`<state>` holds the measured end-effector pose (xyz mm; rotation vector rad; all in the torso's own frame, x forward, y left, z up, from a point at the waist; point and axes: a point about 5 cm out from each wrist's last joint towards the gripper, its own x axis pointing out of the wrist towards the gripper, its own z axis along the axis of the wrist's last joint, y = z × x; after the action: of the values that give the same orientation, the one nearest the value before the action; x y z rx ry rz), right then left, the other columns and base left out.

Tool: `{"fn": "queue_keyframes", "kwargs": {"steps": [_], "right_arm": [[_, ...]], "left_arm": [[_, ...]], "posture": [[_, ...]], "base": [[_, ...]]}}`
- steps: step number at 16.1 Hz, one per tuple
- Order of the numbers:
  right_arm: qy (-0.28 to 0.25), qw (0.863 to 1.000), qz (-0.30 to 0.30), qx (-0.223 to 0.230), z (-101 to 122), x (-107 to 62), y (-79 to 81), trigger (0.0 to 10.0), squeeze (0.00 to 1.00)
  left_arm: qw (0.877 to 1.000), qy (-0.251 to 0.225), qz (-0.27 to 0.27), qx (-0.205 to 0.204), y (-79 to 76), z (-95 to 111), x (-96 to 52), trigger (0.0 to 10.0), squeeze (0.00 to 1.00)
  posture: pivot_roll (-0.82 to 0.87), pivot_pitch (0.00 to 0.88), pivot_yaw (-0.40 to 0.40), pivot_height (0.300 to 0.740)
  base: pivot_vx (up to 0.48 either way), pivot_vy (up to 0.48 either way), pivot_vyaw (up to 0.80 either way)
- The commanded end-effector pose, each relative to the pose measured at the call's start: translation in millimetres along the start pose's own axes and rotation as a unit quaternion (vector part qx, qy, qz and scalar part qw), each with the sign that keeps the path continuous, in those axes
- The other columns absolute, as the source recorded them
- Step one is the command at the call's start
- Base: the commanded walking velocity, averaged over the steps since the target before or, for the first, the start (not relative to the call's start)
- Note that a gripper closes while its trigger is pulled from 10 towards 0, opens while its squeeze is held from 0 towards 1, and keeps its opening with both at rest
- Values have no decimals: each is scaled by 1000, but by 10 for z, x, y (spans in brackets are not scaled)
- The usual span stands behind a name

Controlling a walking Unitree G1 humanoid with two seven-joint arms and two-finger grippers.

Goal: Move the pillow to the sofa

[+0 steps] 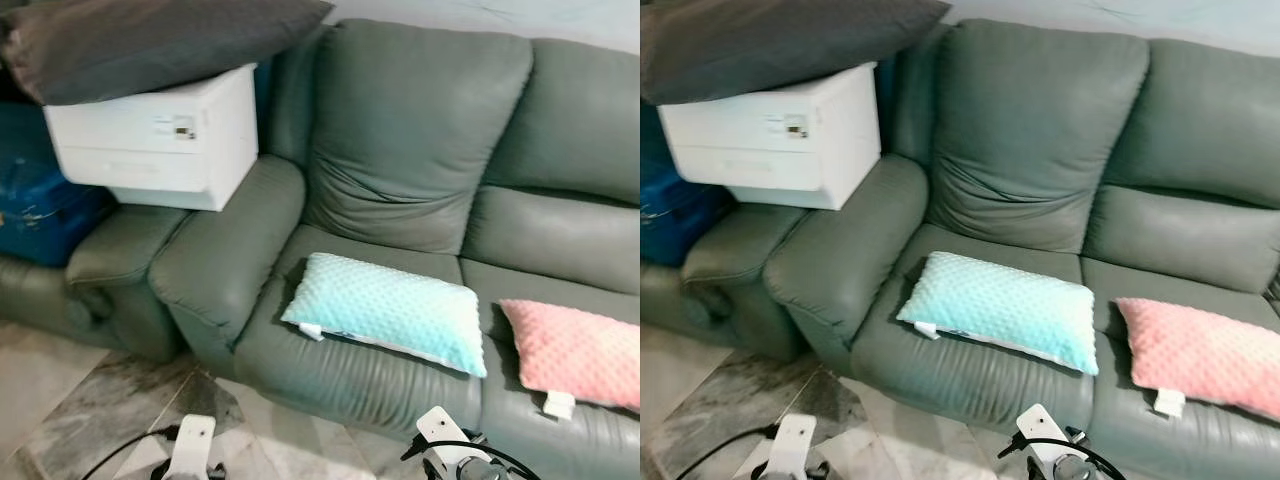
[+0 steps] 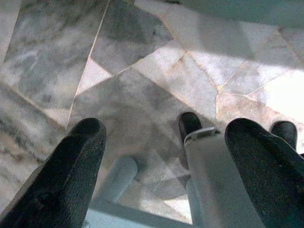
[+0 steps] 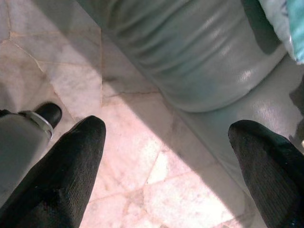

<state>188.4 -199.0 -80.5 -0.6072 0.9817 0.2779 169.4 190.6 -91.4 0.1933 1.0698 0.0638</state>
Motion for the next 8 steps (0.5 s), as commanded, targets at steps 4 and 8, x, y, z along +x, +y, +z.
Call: {"fn": "queue_keyframes", "kwargs": {"steps": [4, 8], "right_arm": [[-2, 1000, -3, -9, 37, 5, -38, 10000, 0], [-1, 1000, -1, -6, 45, 7, -23, 10000, 0]], "left_arm": [[1000, 6, -5, 3, 46, -25, 0, 10000, 0], [1000, 6, -7, -3, 52, -30, 0, 10000, 0]], "posture": [[-99, 0, -37, 740], [-100, 0, -36, 740]], "base": [[0, 0, 0], [0, -142, 0]]}}
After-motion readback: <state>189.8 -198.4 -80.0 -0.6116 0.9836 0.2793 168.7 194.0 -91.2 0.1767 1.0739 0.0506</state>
